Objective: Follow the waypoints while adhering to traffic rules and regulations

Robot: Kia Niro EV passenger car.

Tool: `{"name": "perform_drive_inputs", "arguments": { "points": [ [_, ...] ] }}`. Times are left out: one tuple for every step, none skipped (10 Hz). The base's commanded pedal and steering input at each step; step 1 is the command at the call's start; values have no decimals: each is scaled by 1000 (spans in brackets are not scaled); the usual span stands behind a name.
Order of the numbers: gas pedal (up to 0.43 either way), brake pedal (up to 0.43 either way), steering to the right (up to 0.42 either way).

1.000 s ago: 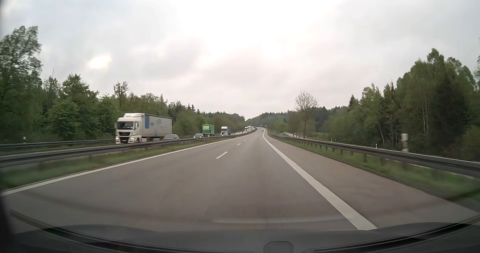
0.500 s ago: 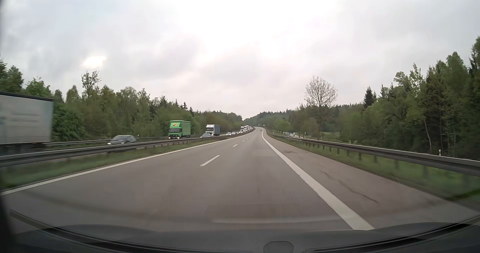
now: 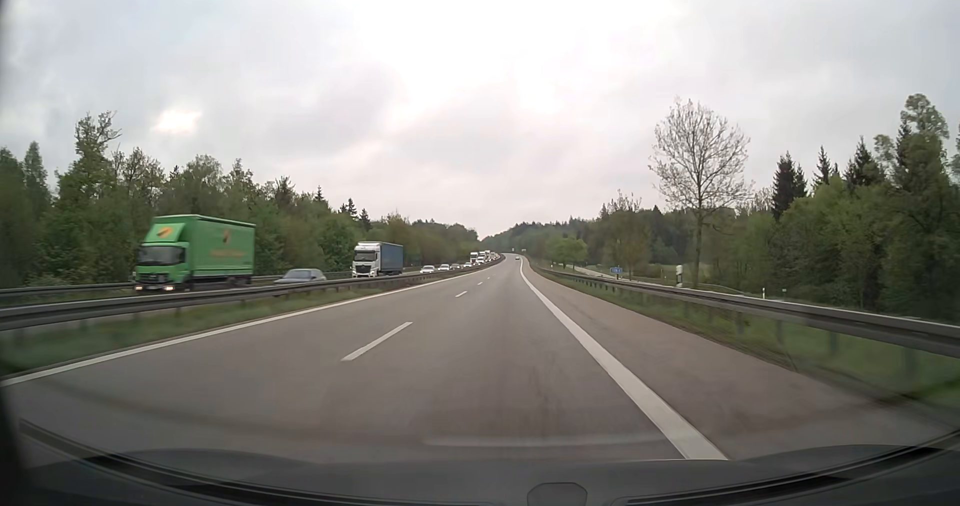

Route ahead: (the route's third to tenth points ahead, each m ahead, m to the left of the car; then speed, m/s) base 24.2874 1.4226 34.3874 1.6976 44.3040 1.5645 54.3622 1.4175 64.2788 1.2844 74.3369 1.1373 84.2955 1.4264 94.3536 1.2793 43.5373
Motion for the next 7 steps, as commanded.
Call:
{"name": "perform_drive_inputs", "arguments": {
  "points": [
    [469,0,3],
    [480,0,0],
    [500,0,-4],
    [512,0,-6],
    [512,0,-6],
    [512,0,-5],
    [512,0,-5]
  ]
}}
